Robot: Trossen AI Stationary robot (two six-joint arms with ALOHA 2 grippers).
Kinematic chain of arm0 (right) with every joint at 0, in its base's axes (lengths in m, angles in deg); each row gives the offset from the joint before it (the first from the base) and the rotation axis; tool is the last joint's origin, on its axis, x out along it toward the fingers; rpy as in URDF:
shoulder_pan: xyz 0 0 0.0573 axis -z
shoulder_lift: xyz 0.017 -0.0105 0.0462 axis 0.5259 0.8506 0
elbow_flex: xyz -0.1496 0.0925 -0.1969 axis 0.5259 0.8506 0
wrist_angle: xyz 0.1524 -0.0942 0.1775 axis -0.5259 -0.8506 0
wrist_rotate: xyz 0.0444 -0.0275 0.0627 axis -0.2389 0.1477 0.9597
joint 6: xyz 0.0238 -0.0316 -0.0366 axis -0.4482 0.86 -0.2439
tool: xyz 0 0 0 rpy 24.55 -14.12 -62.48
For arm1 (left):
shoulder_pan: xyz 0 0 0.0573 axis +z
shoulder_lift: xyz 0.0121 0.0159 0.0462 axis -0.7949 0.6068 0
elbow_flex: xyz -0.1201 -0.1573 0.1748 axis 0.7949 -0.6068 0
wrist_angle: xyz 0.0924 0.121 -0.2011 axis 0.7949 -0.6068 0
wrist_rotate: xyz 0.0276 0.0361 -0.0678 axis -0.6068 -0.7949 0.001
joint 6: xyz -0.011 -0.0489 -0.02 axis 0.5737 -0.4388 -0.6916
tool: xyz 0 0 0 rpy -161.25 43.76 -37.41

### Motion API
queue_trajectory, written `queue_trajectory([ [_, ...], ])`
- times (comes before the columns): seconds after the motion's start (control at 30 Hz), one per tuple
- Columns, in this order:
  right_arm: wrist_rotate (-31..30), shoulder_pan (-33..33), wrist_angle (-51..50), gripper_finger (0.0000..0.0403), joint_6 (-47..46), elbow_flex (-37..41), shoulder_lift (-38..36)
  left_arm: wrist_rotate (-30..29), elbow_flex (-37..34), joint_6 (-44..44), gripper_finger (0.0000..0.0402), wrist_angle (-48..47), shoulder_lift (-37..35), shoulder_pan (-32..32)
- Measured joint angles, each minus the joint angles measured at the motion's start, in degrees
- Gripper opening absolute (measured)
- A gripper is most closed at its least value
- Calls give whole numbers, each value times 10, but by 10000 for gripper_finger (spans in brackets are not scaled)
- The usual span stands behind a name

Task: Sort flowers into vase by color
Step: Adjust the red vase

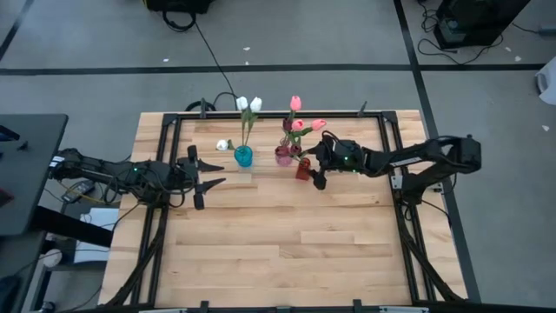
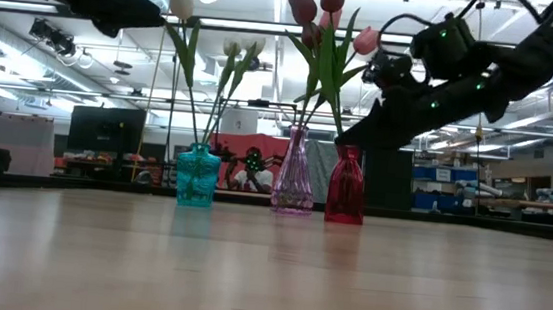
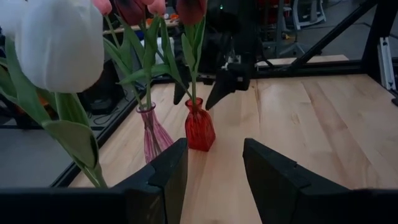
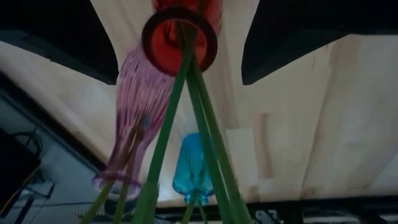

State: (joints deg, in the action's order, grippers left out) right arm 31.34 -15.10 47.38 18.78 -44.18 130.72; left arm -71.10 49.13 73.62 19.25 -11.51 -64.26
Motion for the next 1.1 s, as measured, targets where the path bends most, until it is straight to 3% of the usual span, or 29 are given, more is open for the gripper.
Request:
queue_trajectory([
  [0.2, -4, 0, 26, 318, -14, 0, 51, 0, 0, 0, 161, -4, 0, 0],
  [0.6, 32, 0, 35, 162, -15, -1, 68, 0, 0, 1, 161, -6, 0, 0],
  [0.9, 140, -11, 2, 158, -37, 1, 32, 0, 0, -8, 161, -5, 0, 0],
  [1.1, 129, -41, -38, 158, -36, -1, 27, 0, 0, -10, 161, -3, 0, 0],
])
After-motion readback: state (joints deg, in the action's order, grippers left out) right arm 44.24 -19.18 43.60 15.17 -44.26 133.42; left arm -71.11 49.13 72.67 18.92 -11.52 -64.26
